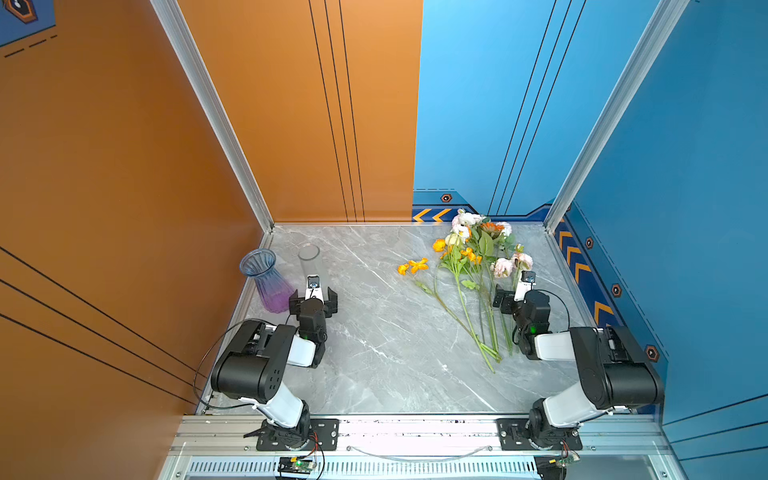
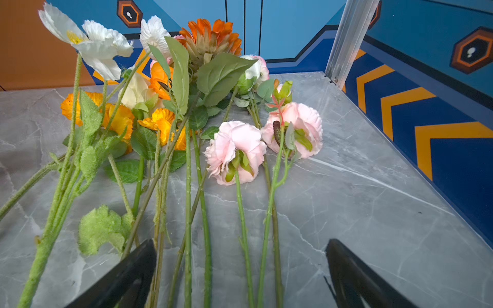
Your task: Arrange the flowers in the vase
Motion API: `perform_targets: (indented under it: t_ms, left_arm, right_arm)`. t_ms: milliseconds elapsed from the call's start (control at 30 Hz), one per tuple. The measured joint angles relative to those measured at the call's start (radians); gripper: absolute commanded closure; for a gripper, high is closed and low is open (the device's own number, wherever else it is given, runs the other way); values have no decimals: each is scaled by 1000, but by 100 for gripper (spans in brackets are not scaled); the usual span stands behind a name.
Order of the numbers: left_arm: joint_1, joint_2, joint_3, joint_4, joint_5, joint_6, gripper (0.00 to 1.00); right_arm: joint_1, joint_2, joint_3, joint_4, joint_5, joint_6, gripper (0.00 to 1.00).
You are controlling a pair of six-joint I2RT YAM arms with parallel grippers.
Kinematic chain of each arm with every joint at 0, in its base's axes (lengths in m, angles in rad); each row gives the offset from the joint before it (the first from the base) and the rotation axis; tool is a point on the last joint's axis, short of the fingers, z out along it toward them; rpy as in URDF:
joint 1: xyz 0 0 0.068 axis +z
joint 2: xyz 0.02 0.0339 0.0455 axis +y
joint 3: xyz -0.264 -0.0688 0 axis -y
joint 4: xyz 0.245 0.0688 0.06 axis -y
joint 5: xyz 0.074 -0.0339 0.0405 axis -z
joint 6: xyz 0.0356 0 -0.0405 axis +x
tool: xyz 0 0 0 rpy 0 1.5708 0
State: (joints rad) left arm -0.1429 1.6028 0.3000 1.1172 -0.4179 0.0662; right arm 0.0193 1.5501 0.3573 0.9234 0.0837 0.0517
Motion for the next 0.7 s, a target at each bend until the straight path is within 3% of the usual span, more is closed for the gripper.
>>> perform_targets:
  t_ms: [700]
  left_arm:
    - [12, 0, 9, -32, 2, -11, 2]
  right_arm:
    - [0, 0, 0, 0, 0, 0, 0]
